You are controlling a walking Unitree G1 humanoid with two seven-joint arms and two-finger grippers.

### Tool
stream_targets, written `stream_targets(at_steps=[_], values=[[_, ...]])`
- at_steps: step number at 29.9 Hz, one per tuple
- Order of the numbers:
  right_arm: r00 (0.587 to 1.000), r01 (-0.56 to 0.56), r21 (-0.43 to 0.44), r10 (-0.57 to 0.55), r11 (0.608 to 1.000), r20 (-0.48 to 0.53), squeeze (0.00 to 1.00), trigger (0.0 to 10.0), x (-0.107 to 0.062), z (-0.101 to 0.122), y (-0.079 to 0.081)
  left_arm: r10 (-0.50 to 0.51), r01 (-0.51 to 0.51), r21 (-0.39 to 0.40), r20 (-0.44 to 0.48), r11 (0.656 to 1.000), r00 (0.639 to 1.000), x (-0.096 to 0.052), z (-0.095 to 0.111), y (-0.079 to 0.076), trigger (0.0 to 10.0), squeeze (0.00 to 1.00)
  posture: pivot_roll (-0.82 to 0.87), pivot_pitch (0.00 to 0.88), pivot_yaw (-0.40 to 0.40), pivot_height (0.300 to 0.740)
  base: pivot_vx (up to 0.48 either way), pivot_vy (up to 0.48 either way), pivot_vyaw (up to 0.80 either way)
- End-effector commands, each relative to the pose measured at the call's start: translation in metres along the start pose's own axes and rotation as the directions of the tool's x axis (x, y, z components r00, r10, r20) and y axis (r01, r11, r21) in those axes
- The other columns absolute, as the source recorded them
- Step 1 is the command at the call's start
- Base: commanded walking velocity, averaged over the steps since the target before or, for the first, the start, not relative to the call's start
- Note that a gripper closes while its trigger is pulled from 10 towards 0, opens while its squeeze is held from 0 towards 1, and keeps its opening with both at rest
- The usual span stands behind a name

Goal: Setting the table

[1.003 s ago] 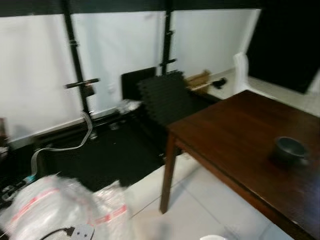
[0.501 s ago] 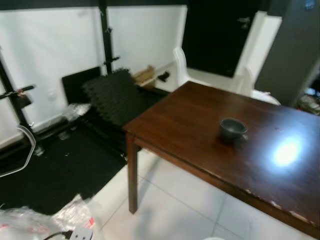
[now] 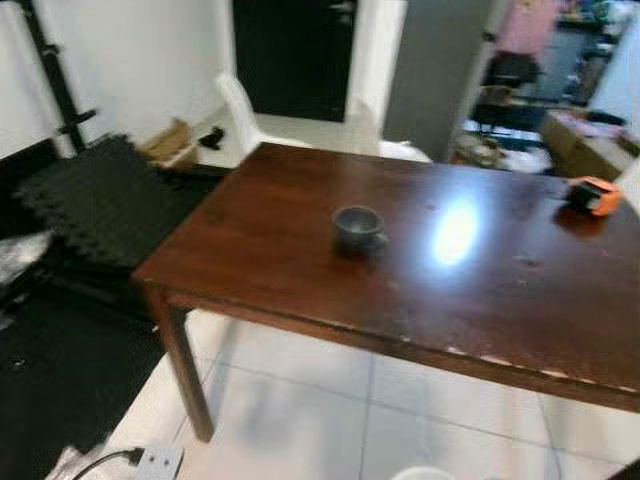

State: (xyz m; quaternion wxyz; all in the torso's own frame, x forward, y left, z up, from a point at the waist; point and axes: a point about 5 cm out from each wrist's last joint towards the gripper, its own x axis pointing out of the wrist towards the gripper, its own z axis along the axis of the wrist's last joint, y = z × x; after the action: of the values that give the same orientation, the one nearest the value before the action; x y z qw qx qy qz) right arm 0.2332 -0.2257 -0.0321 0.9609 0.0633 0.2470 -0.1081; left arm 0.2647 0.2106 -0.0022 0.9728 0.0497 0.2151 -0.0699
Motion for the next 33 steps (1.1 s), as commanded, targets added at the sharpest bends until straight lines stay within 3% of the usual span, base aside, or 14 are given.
stream_targets(at_steps=[1,4,5,6,8,9,11,12,14,18,21,23,27,33], values=[[0.981,-0.067,-0.010,0.068,0.998,0.181,0.00,10.0,-0.002,0.032,0.014,0.030,-0.029,-0.006,0.070,1.000,0.997,-0.006,0.014,0.014,10.0,0.00,0.02,0.124,0.081,0.740,0.000,0.000,-0.80],[0.950,-0.105,-0.025,0.108,0.994,0.293,0.00,10.0,-0.010,0.055,0.022,0.049,-0.048,-0.010,0.152,0.999,0.987,-0.009,0.034,0.023,10.0,0.00,0.01,0.127,0.085,0.740,0.000,0.000,-0.80],[0.872,-0.165,-0.045,0.167,0.985,0.459,0.00,10.0,-0.029,0.102,0.035,0.085,-0.081,-0.025,0.291,0.996,0.953,-0.018,0.076,0.040,10.0,0.00,0.01,0.129,0.090,0.740,0.000,0.000,-0.80],[0.872,-0.165,-0.045,0.167,0.985,0.459,0.00,10.0,-0.029,0.102,0.035,0.085,-0.081,-0.025,0.291,0.996,0.953,-0.018,0.076,0.040,10.0,0.00,0.01,0.129,0.090,0.740,0.000,0.000,-0.80],[0.761,-0.237,-0.056,0.222,0.970,0.610,0.00,10.0,-0.053,0.155,0.048,0.117,-0.108,-0.043,0.427,0.993,0.897,-0.030,0.125,0.057,10.0,0.00,0.00,0.129,0.095,0.740,0.000,0.000,-0.80],[0.761,-0.237,-0.056,0.222,0.970,0.610,0.00,10.0,-0.053,0.155,0.048,0.117,-0.108,-0.043,0.427,0.993,0.897,-0.030,0.125,0.057,10.0,0.00,0.00,0.129,0.095,0.740,0.000,0.000,-0.80],[0.654,-0.309,-0.055,0.254,0.949,0.713,0.00,10.0,-0.072,0.197,0.057,0.121,-0.106,-0.060,0.544,0.993,0.830,-0.041,0.173,0.064,10.0,0.00,0.00,0.124,0.094,0.740,0.000,0.000,-0.80],[0.654,-0.309,-0.055,0.254,0.949,0.713,0.00,10.0,-0.072,0.197,0.057,0.121,-0.106,-0.060,0.544,0.993,0.830,-0.041,0.173,0.064,10.0,0.00,0.00,0.124,0.094,0.740,0.000,0.000,-0.80],[0.582,-0.365,-0.013,0.239,0.931,0.777,0.00,10.0,-0.082,0.225,0.059,0.069,-0.078,-0.014,0.633,0.997,0.771,-0.050,0.213,0.056,10.0,0.00,0.00,0.115,0.095,0.740,0.000,0.000,-0.22],[0.581,-0.375,0.100,0.150,0.921,0.800,0.00,10.0,-0.082,0.235,0.054,0.007,-0.037,0.028,0.692,0.999,0.722,-0.054,0.236,0.035,10.0,0.00,0.00,0.111,0.098,0.740,0.000,0.000,0.00],[0.593,-0.366,0.127,0.126,0.922,0.795,0.00,10.0,-0.080,0.233,0.052,-0.010,-0.018,0.034,0.693,0.999,0.721,-0.052,0.236,0.026,10.0,0.00,0.01,0.110,0.096,0.740,0.320,0.000,0.00],[0.611,-0.360,0.144,0.116,0.922,0.783,0.00,10.0,-0.083,0.230,0.053,-0.041,0.011,0.049,0.676,0.999,0.735,-0.047,0.231,0.006,10.0,0.00,0.00,0.108,0.099,0.740,0.480,0.000,0.00],[0.622,-0.366,0.139,0.130,0.920,0.772,0.00,10.0,-0.088,0.231,0.056,-0.073,0.049,0.055,0.665,0.997,0.743,-0.046,0.229,-0.013,10.0,0.00,0.00,0.108,0.099,0.740,0.480,0.000,0.00],[0.636,-0.383,0.144,0.148,0.913,0.757,0.00,10.0,-0.090,0.232,0.056,-0.095,0.076,0.056,0.649,0.995,0.755,-0.048,0.229,-0.020,10.0,0.00,0.00,0.107,0.099,0.740,0.480,0.000,0.00]])
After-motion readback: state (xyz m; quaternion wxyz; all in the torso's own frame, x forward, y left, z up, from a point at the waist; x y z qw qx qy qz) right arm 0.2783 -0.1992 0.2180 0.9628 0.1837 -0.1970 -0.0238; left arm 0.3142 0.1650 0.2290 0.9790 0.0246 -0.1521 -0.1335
